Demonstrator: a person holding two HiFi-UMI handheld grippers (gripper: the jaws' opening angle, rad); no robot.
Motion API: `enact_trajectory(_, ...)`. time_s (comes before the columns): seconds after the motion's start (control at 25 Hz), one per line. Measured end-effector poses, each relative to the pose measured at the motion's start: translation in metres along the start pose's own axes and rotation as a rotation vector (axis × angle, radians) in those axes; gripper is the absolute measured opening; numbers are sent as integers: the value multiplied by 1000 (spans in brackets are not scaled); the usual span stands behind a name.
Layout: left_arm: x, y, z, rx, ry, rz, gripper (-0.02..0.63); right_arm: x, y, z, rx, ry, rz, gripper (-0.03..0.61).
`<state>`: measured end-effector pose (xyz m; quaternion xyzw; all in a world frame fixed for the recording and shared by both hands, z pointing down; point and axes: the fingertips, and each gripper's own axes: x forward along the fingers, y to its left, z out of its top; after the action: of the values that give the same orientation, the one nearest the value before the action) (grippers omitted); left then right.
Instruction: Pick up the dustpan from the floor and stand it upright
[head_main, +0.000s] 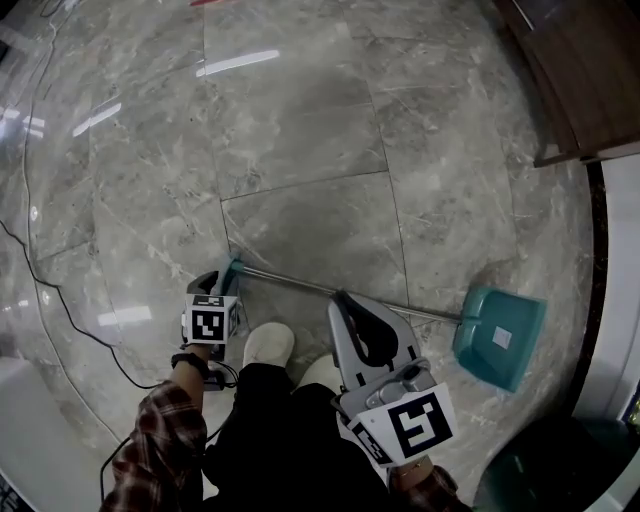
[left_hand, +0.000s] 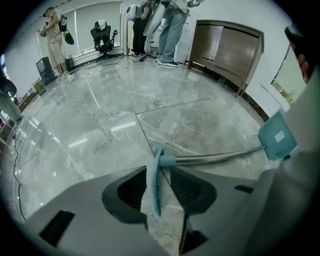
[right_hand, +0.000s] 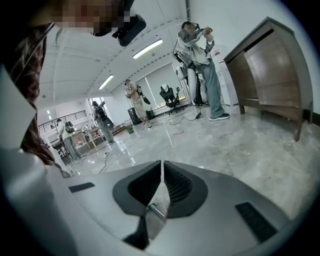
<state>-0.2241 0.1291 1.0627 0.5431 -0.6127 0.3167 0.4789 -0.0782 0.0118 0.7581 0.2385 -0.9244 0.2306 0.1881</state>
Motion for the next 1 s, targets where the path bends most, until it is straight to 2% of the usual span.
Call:
enact_trajectory(0.24,27,7,-18,-39,38,9,132,7,6,8,-3,-39,40,12)
enact_trajectory(0.44,34,10,-20,-69,64,28,130,11,1,-9,28,10,43,12)
enact_trajectory(0.6,32,14,-19,-57,65,33,83,14,-1,-13,40,24,32,12)
enact_trajectory(0.76,30,13,-4,-21,49,34,78,15,3,-13,30,32,38,12)
enact_trajectory(1.0,8,7,36,-16,2,24,78,13,5,-1,10,52,11,12)
